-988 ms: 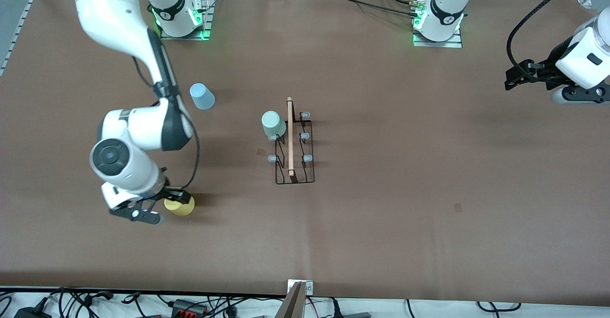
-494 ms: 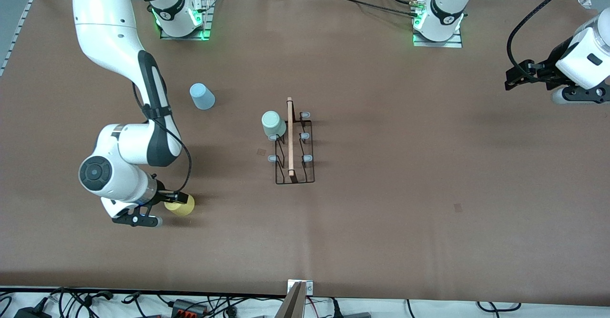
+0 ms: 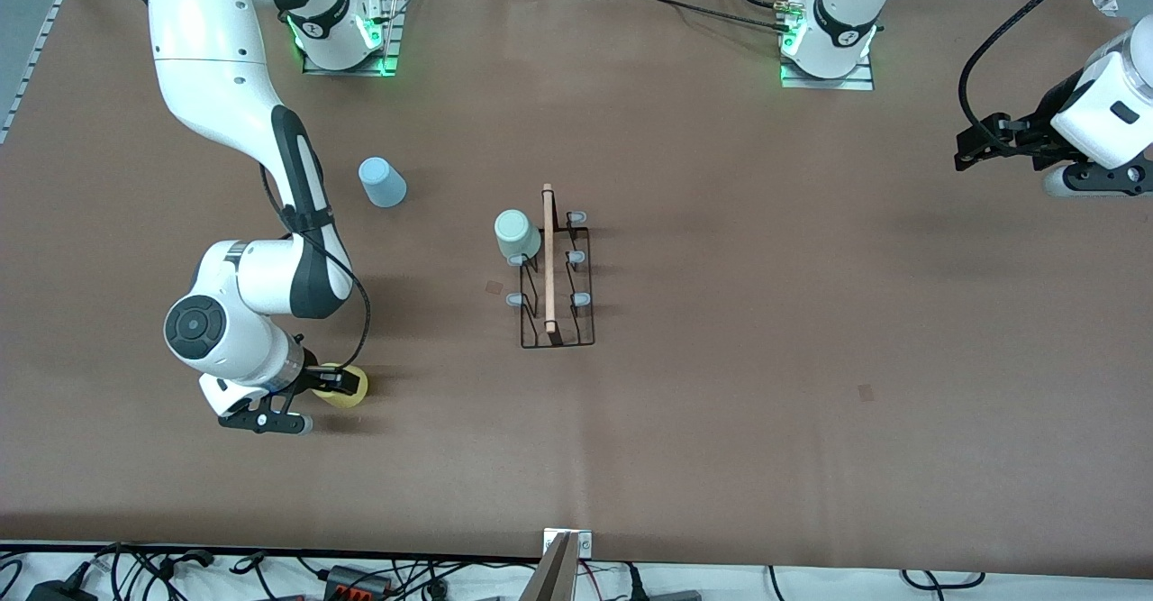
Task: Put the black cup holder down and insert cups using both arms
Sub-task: 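Grasp the yellow cup with the right gripper, then carry the yellow cup over the holder with the right gripper, then lower the yellow cup onto a holder peg and open the right gripper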
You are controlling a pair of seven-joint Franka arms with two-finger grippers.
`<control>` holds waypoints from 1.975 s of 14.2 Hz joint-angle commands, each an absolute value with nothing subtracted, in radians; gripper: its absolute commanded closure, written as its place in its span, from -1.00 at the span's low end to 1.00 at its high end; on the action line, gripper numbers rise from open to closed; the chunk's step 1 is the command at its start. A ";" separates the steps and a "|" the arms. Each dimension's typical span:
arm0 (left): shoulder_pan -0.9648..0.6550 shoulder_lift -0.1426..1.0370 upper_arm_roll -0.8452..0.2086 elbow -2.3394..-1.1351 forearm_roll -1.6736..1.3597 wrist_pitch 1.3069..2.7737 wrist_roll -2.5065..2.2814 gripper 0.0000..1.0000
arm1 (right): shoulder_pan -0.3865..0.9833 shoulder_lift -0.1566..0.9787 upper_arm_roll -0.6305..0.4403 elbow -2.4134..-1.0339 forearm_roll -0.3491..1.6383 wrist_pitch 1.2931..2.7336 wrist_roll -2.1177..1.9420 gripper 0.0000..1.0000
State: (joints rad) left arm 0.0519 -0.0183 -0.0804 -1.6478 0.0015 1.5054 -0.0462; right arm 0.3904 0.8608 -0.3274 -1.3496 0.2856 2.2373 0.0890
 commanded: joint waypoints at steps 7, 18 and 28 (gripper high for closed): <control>0.060 -0.017 -0.080 -1.637 -0.009 1.491 -0.020 -1.00 | 0.443 0.836 -0.327 -1.116 0.305 1.970 0.037 0.52; 0.060 -0.012 -0.077 -1.637 -0.009 1.491 -0.020 -1.00 | 0.713 0.810 -0.327 -1.034 0.308 1.865 0.412 0.51; 0.060 -0.012 -0.077 -1.637 -0.009 1.491 -0.018 -1.00 | 0.736 0.808 -0.324 -1.032 0.377 1.821 0.443 0.51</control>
State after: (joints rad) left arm 0.0524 -0.0152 -0.0774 -1.6479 0.0015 1.5054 -0.0462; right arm 0.7363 0.8081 -0.3223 -1.0427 0.3566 1.8421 0.4276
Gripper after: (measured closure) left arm 0.000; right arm 0.339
